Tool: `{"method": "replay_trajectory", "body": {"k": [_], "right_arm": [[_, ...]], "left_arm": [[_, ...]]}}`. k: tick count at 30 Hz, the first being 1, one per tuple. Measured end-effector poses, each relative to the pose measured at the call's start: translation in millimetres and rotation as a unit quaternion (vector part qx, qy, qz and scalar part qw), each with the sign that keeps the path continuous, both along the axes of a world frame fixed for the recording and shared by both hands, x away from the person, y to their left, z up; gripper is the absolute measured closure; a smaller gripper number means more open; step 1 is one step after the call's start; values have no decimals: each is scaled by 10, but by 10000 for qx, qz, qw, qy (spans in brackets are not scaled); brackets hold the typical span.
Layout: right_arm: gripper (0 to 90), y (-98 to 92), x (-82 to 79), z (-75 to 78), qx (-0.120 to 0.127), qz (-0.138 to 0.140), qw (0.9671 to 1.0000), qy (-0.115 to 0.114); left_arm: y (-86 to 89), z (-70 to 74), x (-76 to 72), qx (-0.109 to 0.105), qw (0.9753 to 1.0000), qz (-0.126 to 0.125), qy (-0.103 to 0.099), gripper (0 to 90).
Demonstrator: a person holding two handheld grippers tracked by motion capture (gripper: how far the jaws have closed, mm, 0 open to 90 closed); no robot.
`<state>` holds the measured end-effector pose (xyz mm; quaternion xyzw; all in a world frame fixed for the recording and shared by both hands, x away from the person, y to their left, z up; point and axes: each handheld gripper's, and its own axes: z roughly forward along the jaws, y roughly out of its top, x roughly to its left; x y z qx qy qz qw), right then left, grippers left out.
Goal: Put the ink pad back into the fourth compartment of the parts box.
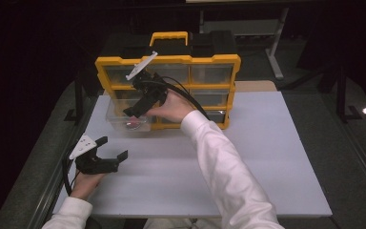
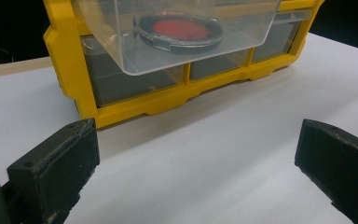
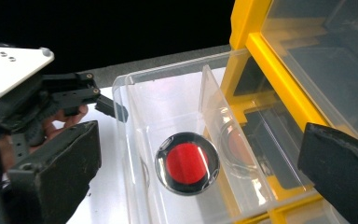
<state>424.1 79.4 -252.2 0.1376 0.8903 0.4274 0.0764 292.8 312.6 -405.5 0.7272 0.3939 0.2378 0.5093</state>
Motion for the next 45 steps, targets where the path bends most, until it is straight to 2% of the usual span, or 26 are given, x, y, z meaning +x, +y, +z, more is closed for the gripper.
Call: {"method": "replay_trajectory", "body": {"k": [19, 31, 45], "right_arm": [[0, -465, -52, -42, 167, -375, 9991, -50], [0, -667, -97, -78, 301, -445, 9985, -95], [0, -911, -153, -250, 372, -581, 9976, -44]], "left_arm": [[-8, -7, 9, 45, 10000, 46, 2, 0], [-6, -8, 10, 63, 10000, 52, 4, 0], [-6, -8, 7, 72, 10000, 52, 11, 0]]}}
